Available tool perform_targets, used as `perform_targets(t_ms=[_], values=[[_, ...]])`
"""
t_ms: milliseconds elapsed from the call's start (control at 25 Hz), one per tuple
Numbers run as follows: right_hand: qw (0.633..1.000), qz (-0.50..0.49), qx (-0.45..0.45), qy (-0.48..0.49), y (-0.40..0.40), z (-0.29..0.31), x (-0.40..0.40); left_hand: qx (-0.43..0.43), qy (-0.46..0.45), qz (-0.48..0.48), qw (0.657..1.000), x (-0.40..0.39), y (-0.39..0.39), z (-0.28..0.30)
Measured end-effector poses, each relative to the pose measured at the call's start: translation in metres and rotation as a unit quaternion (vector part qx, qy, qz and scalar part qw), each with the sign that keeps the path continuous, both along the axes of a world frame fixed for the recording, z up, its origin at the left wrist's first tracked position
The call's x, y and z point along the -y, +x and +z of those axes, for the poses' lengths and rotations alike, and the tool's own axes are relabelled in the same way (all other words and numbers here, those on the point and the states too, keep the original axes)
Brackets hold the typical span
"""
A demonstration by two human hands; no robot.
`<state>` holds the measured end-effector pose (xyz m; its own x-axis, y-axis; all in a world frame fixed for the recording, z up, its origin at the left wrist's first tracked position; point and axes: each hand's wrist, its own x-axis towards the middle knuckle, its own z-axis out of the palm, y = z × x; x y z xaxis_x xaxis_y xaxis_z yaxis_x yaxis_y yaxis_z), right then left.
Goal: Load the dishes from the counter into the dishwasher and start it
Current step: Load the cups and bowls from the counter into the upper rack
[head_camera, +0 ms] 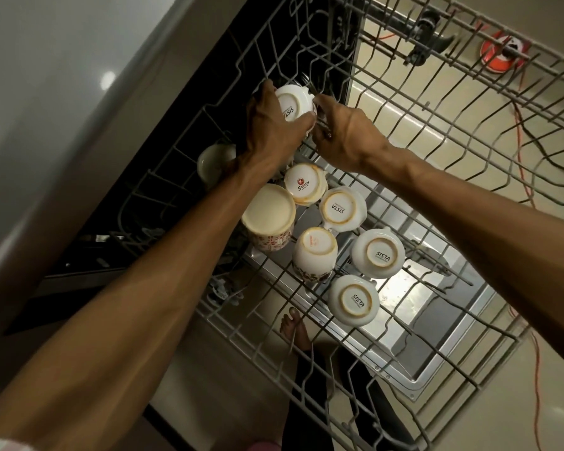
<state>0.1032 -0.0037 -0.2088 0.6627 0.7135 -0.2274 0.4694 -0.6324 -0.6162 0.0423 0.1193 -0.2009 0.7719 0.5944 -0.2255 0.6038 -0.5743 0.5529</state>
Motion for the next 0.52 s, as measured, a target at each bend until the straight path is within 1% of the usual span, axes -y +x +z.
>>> perform_targets(t_ms=[80, 160, 240, 440, 520], values=[[0.998, 0.013, 0.054, 0.013, -0.004, 0.003, 0.007, 0.024, -0.003, 0.001, 1.000, 0.007, -0.010, 0.008], [0.995, 0.031, 0.094, 0.009, -0.012, 0.007, 0.017, 0.081, 0.017, -0.009, 0.997, 0.020, -0.028, 0.014], [0.994, 0.037, 0.105, 0.006, -0.021, 0.012, 0.027, 0.125, 0.034, -0.016, 0.991, 0.032, -0.046, 0.017], [0.994, 0.011, 0.110, 0.018, -0.049, 0.035, 0.049, 0.181, 0.027, -0.008, 0.983, 0.054, -0.077, 0.028], [0.994, -0.004, 0.103, 0.025, -0.061, 0.049, 0.058, 0.188, 0.029, -0.006, 0.982, 0.062, -0.087, 0.037]])
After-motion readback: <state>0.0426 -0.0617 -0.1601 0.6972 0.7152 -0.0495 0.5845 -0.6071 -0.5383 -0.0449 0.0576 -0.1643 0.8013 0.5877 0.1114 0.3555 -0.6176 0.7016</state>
